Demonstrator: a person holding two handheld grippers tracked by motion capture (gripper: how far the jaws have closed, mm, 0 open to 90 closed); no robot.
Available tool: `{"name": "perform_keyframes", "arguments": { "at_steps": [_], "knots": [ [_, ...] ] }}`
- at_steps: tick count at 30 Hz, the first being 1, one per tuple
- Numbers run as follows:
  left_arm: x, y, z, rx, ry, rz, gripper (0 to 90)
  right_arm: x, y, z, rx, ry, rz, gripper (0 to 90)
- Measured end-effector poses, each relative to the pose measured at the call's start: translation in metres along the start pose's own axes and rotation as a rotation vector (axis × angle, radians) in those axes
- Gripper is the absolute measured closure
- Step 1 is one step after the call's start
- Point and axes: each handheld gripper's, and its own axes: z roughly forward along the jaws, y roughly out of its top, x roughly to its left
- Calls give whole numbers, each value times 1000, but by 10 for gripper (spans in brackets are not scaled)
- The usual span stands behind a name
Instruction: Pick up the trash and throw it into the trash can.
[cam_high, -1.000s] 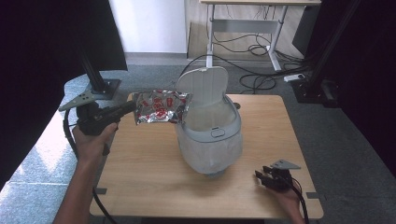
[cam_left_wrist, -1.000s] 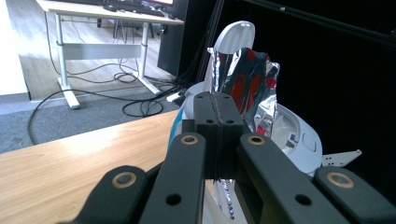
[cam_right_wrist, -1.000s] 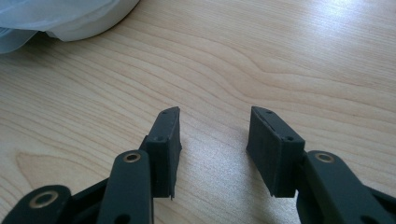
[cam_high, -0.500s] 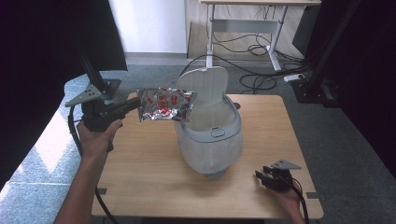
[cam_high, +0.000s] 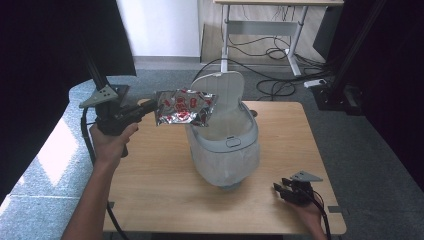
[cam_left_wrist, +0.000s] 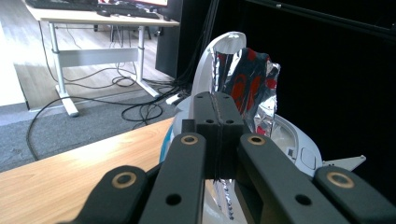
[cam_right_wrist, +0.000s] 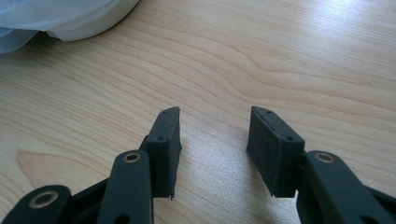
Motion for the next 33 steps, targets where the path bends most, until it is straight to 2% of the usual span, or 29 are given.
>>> {"name": "perform_keyframes", "arguments": {
  "at_steps": [14, 33],
  "knots": [
    [-5, 1, 25, 8, -21, -2, 900, -2, 0, 0, -1, 2, 5, 532],
    [-11, -6, 61, 55, -38, 11, 900, -1, 0, 0, 0, -4, -5, 532]
  ]
}}
